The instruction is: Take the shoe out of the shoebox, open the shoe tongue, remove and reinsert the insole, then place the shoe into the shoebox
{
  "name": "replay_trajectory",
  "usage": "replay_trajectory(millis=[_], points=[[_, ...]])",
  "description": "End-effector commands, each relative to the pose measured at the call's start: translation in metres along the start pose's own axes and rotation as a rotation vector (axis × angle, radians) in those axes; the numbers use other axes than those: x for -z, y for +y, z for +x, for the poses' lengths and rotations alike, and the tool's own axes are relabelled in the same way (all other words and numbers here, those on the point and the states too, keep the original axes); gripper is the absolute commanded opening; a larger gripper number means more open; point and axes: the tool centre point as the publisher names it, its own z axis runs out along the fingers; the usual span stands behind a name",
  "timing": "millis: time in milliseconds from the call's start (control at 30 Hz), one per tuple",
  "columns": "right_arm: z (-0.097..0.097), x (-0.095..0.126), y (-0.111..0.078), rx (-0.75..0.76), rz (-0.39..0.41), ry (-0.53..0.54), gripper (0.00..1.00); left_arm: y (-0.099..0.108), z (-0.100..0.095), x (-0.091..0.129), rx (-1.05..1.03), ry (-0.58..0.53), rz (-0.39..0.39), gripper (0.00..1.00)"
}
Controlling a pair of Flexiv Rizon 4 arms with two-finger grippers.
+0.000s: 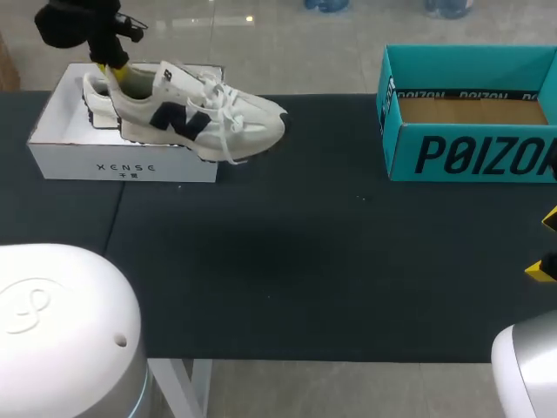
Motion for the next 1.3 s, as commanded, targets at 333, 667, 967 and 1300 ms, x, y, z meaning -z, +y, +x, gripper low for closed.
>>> replay_trajectory(millis=[333,667,967,1300], points=[[-0.002,0.002,0.003,-0.001,0.008,0.006,1.00,-0.024,-0.091,-0.001,-0.020,0.042,-0.042,0.00],[-0.002,0.002,0.003,-0.001,0.008,0.006,1.00,-0.032,-0.120,-0.004,-0.134,0.068,-0.055,0.00],[-0.002,0.002,0.003,-0.001,0.008,0.006,1.00,-0.032,-0.120,-0.004,-0.134,0.068,-0.055,0.00],[-0.002,0.002,0.003,-0.001,0.008,0.006,1.00,-0.032,-0.120,-0.004,-0.134,0.068,-0.055,0.00]])
